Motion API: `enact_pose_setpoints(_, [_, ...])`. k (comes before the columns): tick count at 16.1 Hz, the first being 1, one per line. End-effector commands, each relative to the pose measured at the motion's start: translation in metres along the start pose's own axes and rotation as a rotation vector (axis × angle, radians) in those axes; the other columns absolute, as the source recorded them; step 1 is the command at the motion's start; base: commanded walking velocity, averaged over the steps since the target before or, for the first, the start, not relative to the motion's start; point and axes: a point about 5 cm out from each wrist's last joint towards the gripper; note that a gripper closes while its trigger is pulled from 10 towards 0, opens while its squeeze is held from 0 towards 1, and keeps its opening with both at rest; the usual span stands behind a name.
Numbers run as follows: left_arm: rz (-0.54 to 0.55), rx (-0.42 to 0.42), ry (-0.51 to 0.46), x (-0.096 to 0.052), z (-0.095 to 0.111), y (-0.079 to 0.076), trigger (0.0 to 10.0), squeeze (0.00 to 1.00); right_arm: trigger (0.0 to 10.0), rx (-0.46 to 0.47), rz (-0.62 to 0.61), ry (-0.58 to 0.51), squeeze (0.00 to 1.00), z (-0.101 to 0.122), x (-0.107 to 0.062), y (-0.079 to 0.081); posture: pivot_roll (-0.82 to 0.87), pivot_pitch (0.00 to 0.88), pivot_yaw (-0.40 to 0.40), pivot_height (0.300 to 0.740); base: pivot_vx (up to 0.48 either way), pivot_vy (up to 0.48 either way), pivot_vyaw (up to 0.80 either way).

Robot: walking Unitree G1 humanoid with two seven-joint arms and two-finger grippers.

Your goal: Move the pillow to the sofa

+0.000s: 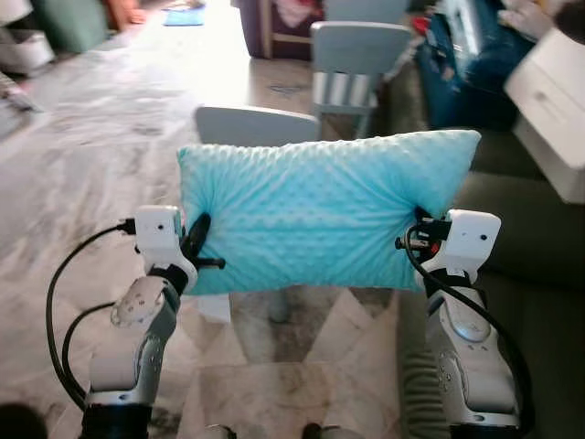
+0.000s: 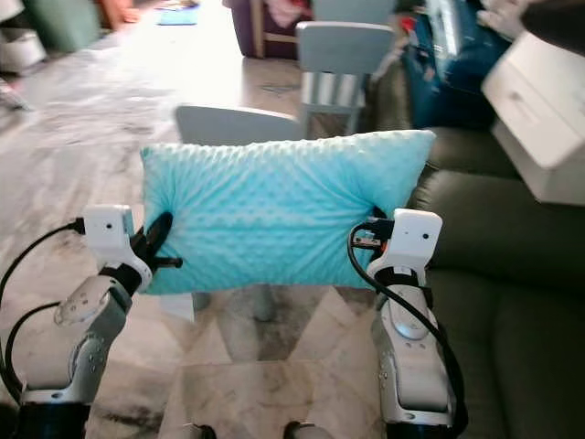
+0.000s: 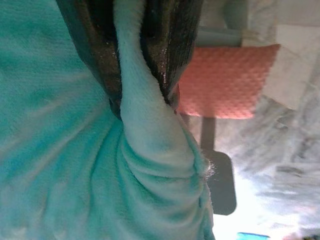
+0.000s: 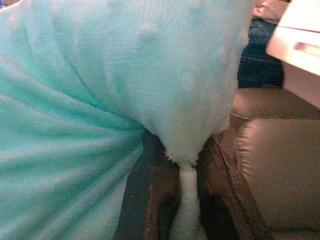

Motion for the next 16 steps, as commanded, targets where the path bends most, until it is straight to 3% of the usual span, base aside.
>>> enact_pose_setpoints(1, [0.014, 0.009, -0.023, -0.0033, 0.0053, 0.0027, 10.0, 0.0, 10.0, 0.001, -0.004, -0.005, 0.0, 0.0025, 0.0017, -0.0023, -0.02, 0.136, -0.028, 0.74, 0.0, 0.0, -0.8])
enact_pose_setpoints(5, [0.022, -0.05, -0.017, -0.0039, 0.0053, 0.0071, 10.0, 0.0, 10.0, -0.001, 0.016, -0.003, 0.0, 0.0022, 0.0009, 0.001, -0.02, 0.146, -0.032, 0.74, 0.0, 0.0, -0.2])
enact_pose_setpoints(7, [0.029, -0.04, -0.011, -0.0032, 0.0049, 0.0077, 10.0, 0.0, 10.0, -0.002, 0.021, -0.002, 0.0, 0.0024, 0.0012, 0.0012, -0.02, 0.148, -0.036, 0.74, 0.0, 0.131, 0.0])
enact_pose_setpoints(16, [0.002, -0.053, 0.009, -0.0045, 0.0013, 0.0027, 10.0, 0.0, 10.0, -0.006, 0.034, 0.002, 0.0, 0.003, 0.0032, 0.003, -0.02, 0.15, -0.038, 0.74, 0.0, 0.417, 0.0])
Point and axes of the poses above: a point about 5 cm out from each wrist's last joint towards the gripper, its own x axis pointing out of the wrist towards the gripper, its own z axis along the axis of the wrist's last joint, y = z × x, and after that the axes turned 2 degrees about x, right-handed
